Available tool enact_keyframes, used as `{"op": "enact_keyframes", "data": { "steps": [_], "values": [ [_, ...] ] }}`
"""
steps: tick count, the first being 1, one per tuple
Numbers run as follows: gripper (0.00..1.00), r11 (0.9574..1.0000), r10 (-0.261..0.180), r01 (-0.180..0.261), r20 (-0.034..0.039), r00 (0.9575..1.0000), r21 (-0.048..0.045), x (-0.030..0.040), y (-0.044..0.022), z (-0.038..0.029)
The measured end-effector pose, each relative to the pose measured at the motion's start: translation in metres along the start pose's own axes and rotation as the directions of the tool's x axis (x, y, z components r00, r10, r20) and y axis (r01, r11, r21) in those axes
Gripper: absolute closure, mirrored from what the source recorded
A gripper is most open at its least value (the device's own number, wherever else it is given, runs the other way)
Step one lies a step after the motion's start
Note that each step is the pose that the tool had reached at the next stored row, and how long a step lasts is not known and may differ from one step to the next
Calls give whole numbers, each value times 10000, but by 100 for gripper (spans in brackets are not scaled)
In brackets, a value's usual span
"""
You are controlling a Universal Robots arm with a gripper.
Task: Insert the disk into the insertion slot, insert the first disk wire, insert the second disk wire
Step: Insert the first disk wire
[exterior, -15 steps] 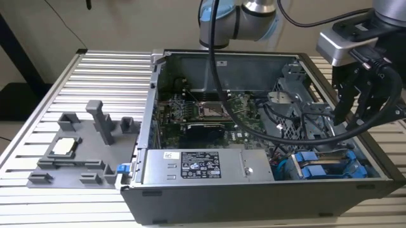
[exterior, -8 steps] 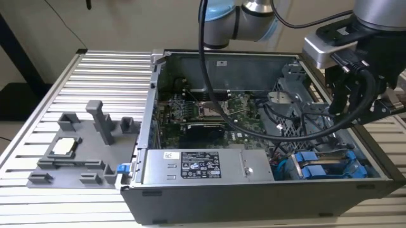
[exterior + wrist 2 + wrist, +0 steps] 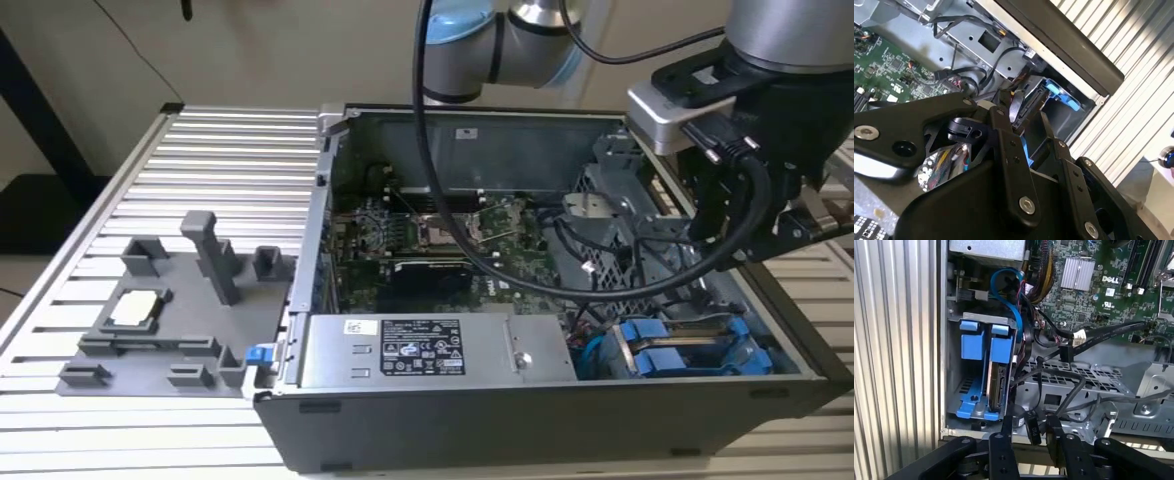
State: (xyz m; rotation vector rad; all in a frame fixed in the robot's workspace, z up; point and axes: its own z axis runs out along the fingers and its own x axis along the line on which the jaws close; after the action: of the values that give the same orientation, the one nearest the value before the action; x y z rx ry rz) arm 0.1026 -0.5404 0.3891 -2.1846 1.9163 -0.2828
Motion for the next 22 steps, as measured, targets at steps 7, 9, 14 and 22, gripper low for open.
{"op": "enact_keyframes", "data": {
  "steps": [7, 9, 14, 22],
  "values": [
    [59, 9999, -7, 7, -14, 10000, 140, -1, 3, 10],
    [59, 9999, -7, 7, -15, 10000, 141, -1, 3, 10],
    [68, 9999, -6, 6, -15, 10000, 141, -2, 3, 10],
    [81, 9999, -6, 7, -15, 10000, 142, -2, 3, 10]
  ]
}}
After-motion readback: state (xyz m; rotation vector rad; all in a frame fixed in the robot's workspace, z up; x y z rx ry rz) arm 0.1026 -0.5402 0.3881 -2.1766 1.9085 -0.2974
